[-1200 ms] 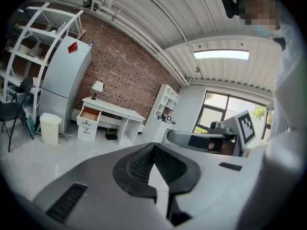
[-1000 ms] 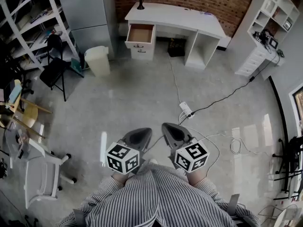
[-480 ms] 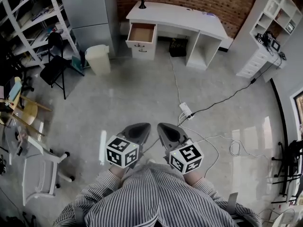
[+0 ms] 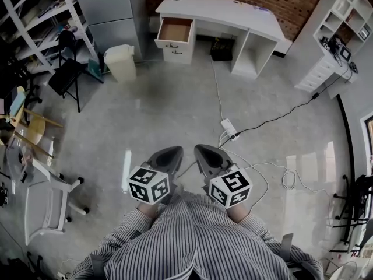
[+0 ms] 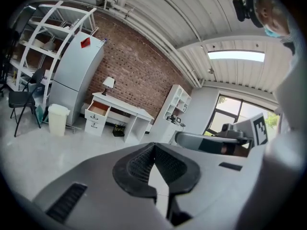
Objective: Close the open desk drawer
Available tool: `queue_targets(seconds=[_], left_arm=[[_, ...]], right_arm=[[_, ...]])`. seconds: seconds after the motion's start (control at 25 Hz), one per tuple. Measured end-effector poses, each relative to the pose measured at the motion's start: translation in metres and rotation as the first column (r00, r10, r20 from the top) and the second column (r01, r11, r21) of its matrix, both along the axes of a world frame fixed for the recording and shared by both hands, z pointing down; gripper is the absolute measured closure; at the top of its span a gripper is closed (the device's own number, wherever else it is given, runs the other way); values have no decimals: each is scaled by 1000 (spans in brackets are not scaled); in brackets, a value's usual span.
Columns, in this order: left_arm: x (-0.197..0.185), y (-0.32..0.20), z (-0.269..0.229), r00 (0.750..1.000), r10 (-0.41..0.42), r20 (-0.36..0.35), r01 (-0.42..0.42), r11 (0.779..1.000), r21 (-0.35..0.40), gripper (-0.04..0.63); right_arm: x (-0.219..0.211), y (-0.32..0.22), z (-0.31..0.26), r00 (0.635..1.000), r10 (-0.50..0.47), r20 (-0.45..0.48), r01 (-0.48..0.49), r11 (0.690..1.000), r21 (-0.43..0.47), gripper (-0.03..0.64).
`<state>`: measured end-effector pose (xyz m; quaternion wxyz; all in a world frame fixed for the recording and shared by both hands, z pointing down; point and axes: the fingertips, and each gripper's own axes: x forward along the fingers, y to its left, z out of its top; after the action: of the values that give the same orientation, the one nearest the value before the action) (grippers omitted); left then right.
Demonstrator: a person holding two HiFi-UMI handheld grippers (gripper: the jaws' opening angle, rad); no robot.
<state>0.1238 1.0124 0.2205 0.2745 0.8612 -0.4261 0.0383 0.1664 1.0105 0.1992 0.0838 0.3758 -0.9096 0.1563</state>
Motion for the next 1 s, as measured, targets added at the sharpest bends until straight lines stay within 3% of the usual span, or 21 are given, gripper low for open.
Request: queue_targets(seconds=[0.48,1.0], left_arm=[[-7,-46,14,999,-4,33,4,1000,-20,583],[-71,-222,4,998,33,53,-32,999,-7,583]], right_arm=[[-17,-47,17,999,-50,5,50,998,-49,600],[-80,-220,17,1000,-18,-3,18,998,-60,600]])
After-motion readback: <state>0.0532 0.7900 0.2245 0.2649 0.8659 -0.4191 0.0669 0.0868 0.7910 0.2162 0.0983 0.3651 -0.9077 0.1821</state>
